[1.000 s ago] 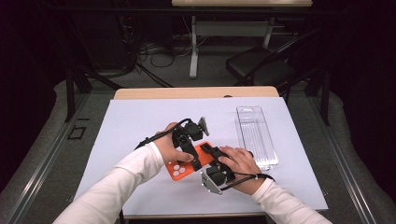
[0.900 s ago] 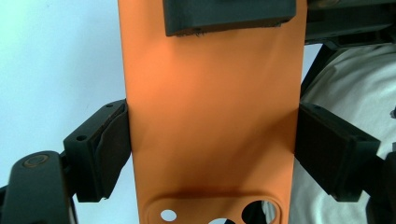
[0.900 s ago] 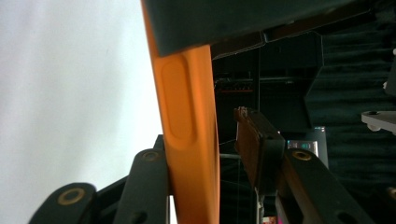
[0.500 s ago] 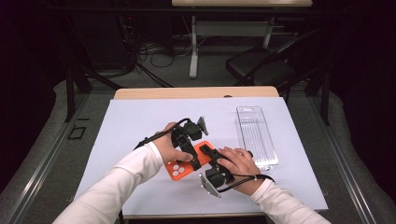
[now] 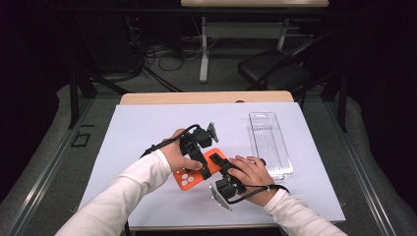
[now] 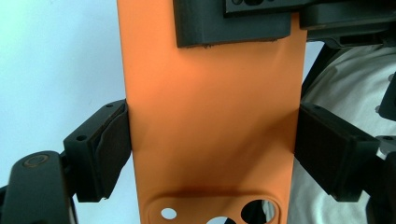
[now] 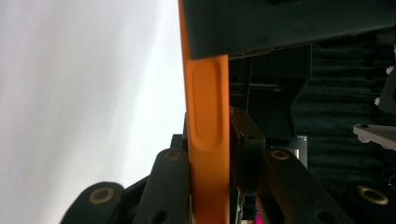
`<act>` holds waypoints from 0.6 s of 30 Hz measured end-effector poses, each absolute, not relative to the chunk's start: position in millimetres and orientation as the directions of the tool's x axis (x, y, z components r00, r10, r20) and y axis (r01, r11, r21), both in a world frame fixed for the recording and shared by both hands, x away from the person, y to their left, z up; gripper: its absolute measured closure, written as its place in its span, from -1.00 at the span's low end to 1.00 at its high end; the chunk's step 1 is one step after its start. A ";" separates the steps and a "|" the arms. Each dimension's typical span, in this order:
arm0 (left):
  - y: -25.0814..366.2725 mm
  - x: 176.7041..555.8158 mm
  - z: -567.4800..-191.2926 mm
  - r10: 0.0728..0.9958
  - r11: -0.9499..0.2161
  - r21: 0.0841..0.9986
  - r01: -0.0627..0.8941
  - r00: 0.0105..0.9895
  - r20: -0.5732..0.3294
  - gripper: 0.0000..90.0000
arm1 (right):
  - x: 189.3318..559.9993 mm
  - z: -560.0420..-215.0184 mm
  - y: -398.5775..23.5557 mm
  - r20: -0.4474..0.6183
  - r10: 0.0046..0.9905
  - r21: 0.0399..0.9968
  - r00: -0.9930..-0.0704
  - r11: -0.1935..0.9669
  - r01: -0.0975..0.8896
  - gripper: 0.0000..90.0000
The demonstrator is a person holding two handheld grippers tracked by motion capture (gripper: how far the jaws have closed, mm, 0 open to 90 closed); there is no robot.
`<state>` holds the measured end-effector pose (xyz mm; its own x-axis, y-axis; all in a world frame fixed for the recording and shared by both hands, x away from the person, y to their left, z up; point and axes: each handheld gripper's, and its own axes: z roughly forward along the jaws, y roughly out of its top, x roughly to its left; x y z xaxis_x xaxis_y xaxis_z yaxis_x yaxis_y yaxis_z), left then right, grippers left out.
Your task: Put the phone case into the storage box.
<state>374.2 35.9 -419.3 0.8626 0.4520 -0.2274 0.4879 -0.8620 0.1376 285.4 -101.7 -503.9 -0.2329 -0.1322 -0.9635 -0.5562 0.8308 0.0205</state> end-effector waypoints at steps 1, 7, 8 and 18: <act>35.9 374.3 -419.3 0.452 -0.862 0.137 0.488 0.863 -0.227 -0.65 | 285.4 -504.1 -101.6 -0.963 -0.134 0.019 -0.233 0.830 -0.557 0.76; 36.4 374.7 -419.2 0.447 -0.865 0.137 0.483 0.865 -0.229 -0.65 | 285.6 -505.8 -101.8 -0.965 -0.140 0.008 -0.221 0.828 -0.561 0.80; 36.7 374.5 -419.1 0.454 -0.860 0.137 0.492 0.860 -0.233 -0.65 | 285.7 -505.8 -101.8 -0.965 -0.145 0.003 -0.217 0.826 -0.564 0.81; 38.1 374.9 -420.6 0.454 -0.860 0.134 0.493 0.858 -0.239 -0.65 | 285.6 -507.0 -100.6 -0.968 -0.157 -0.018 -0.194 0.821 -0.571 0.85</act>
